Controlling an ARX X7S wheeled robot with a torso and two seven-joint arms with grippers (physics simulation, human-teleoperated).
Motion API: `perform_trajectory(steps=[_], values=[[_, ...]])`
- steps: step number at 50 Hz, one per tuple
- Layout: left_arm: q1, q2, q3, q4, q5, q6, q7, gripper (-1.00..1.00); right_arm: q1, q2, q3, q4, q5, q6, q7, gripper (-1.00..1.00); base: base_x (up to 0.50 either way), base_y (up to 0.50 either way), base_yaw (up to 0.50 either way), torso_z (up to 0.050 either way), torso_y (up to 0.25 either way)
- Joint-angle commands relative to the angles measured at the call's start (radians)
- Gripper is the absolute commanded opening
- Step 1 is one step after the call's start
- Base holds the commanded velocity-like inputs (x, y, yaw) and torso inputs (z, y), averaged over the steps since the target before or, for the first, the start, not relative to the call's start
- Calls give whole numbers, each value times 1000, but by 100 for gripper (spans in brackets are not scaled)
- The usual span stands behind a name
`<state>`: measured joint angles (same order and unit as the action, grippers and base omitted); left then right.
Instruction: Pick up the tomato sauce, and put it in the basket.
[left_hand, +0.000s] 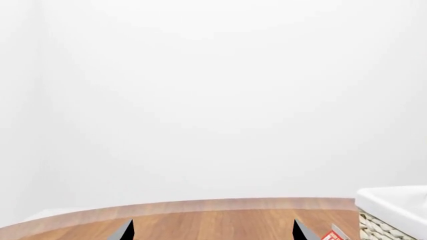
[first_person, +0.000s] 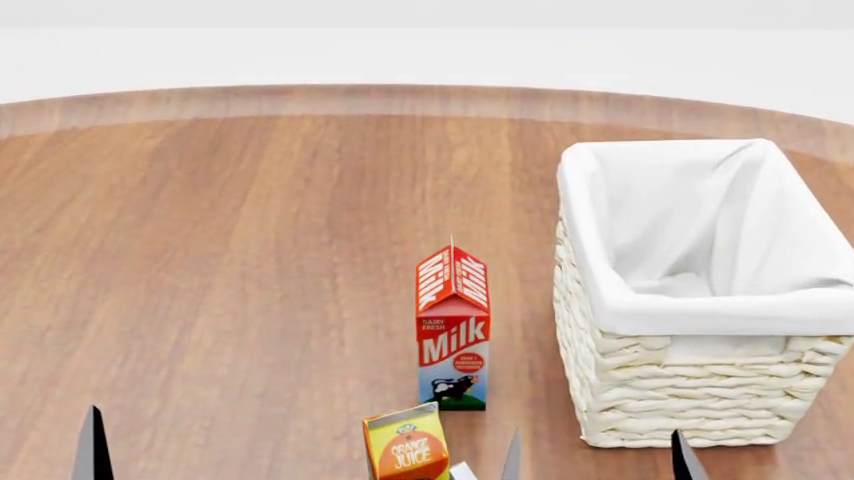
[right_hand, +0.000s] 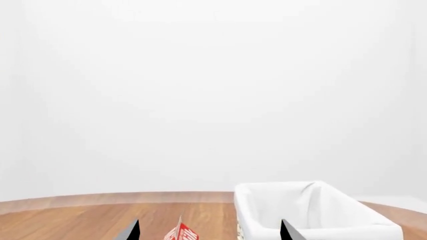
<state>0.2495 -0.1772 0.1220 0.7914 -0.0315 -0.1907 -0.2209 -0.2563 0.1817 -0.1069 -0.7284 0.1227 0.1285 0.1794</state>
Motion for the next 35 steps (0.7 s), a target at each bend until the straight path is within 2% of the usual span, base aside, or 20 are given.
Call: perform_trajectory(steps=[1, 2, 4, 6, 15, 29, 30, 35], values=[[-7, -8, 8, -18, 1, 2, -12, 100, -27, 23, 18, -41, 68, 14, -5, 100, 0, 0, 0, 0, 0], [-6, -9, 7, -18, 1, 3, -14, 100, -27, 23, 18, -41, 68, 14, -5, 100, 0, 0, 0, 0, 0], [-7, -10, 2, -19, -4, 1, -16, 100, -144, 86, 67, -66, 111, -4, -44, 100, 0, 0, 0, 0, 0], [-7, -11, 1, -18, -4, 2, -20, 100, -213, 106, 86, -55, 110, -35, -57, 100, 0, 0, 0, 0, 0], [-10, -16, 6, -31, -3, 3, -30, 100, -401, 99, 97, 67, 0, -191, -51, 100, 0, 0, 0, 0, 0], [-9, -20, 14, -27, -11, -3, -44, 100, -478, 98, 78, 223, -29, -282, -57, 100, 0, 0, 0, 0, 0], [-11, -20, 20, -34, -8, -3, -43, 100, -452, 73, 21, 370, -31, -296, -86, 100, 0, 0, 0, 0, 0], [-14, -24, 24, -37, -8, -4, -47, 100, -444, 72, 5, 386, -38, -299, -87, 100, 0, 0, 0, 0, 0]])
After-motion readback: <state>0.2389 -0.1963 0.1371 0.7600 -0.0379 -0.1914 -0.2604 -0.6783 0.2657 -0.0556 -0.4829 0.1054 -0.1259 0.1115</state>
